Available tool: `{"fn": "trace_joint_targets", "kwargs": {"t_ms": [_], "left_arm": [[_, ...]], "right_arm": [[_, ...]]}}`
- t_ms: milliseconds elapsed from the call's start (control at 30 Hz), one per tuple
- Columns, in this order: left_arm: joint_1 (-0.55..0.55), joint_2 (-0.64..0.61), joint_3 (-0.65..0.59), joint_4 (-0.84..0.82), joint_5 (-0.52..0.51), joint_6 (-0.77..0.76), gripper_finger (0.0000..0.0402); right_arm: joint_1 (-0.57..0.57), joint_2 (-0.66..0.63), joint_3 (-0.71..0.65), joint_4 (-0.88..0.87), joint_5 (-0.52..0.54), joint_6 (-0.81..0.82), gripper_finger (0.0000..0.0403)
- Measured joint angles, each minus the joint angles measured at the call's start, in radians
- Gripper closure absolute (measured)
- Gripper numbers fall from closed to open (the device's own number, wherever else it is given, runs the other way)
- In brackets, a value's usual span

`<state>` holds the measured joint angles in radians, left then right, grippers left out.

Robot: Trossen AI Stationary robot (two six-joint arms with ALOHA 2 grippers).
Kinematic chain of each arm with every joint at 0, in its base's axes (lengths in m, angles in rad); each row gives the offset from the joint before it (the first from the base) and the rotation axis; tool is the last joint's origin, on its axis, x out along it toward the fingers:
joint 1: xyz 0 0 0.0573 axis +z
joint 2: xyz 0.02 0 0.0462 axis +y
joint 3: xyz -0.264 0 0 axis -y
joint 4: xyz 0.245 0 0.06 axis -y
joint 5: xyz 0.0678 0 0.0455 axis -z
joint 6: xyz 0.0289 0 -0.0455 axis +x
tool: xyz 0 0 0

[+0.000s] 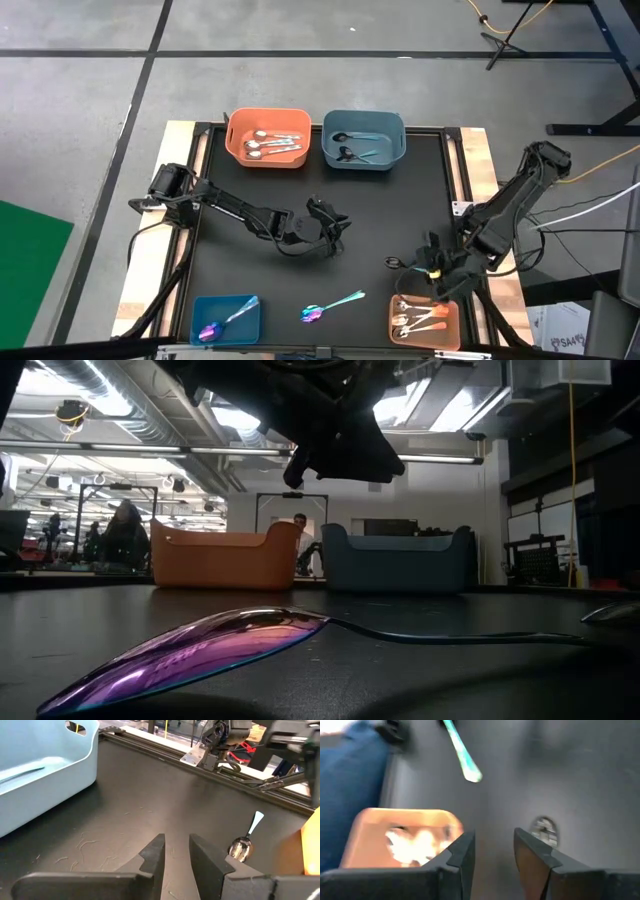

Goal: Sort silverware by color (type)
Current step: Put the blue spoon into the top blue bin

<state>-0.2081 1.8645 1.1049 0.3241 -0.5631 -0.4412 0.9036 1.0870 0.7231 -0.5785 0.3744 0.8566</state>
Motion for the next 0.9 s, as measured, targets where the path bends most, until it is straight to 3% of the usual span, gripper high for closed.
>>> {"fn": "trace_joint_targets", "kwargs": {"t_ms": [333, 900], "left_arm": [[0.0, 0.0, 0.0, 0.0, 0.0, 0.0, 0.0319], [0.0, 0.0, 0.0, -0.001, 0.0, 0.0, 0.0319]], "right_arm": [[-0.108, 0.032, 0.0, -0.163, 0.067, 0.034, 0.0281], [-0.132, 0.195, -0.042, -0.142, -0.084, 0.075, 0.0281]]}}
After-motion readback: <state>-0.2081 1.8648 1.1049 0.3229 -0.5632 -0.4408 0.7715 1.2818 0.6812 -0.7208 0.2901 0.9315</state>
